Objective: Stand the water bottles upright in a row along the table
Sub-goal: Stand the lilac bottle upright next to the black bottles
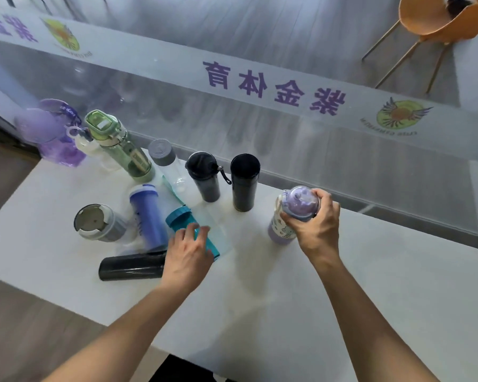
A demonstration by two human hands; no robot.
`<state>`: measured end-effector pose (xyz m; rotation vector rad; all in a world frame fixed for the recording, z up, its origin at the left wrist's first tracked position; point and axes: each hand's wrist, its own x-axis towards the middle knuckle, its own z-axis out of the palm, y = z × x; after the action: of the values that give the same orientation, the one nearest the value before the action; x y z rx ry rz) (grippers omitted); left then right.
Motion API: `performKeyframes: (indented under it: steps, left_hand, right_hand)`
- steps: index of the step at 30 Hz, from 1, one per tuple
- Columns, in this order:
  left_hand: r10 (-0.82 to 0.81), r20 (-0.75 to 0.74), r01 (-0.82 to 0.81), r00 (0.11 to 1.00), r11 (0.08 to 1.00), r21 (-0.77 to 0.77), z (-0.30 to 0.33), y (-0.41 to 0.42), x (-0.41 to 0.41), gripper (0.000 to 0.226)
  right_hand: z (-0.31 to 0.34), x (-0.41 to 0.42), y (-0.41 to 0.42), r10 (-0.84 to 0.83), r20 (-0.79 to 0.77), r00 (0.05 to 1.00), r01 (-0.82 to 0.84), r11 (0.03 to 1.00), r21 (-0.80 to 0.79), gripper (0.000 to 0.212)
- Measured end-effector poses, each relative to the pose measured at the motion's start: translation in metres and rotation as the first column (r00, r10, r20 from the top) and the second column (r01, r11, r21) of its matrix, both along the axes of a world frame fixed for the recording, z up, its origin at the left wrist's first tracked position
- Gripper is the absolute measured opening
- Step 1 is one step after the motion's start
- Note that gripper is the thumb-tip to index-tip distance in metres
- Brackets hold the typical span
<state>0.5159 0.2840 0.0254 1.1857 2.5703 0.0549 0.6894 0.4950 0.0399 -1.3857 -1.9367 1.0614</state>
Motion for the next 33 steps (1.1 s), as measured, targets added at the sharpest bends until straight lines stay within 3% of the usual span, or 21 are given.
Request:
performKeyframes:
  steps: [5,8,19,25,30,33]
  left_hand:
    - [0.174,-0.012,-0.175,0.985,0.983,-0.059,-0.007,0.023,-0.038,0.07]
    - [0.237,0.054,-0.231,0.97,0.968,-0.092,-0.014,0.032,-0.046,0.072]
    - [0.227,0.067,-0.224,0.972,0.973,-0.049,-0.035,0.034,-0.048,0.08]
    - [0.304,0.127,-0.297,0.944,0.952,-0.069,-0.038,0.033,-0.048,0.099]
    - [0.334,0.212,-0.331,0.919,0.942,-0.048,-0.037,0.035,-0.042,0.093]
    - [0.344,0.29,-0.356,0.893,0.934,-0.01,-0.033,0.032,-0.039,0.08]
  right_hand:
    - [0.0,-0.007,0.01,0.028,-0.024,0.999,-0.027,0.999,0.039,0.081]
    - [0.001,-0.013,0.014,0.027,-0.032,0.999,-0.025,0.999,0.039,0.08]
    - [0.002,-0.029,0.013,0.013,-0.025,1.0,-0.011,0.999,0.048,0.077]
    - [0.003,-0.026,0.013,0.006,-0.011,1.0,-0.005,0.998,0.058,0.077]
    - [0.004,-0.028,0.011,0.008,0.003,1.0,-0.008,0.998,0.055,0.078]
    - [0.005,-0.023,0.005,-0.027,0.044,0.999,0.026,0.999,0.027,0.094]
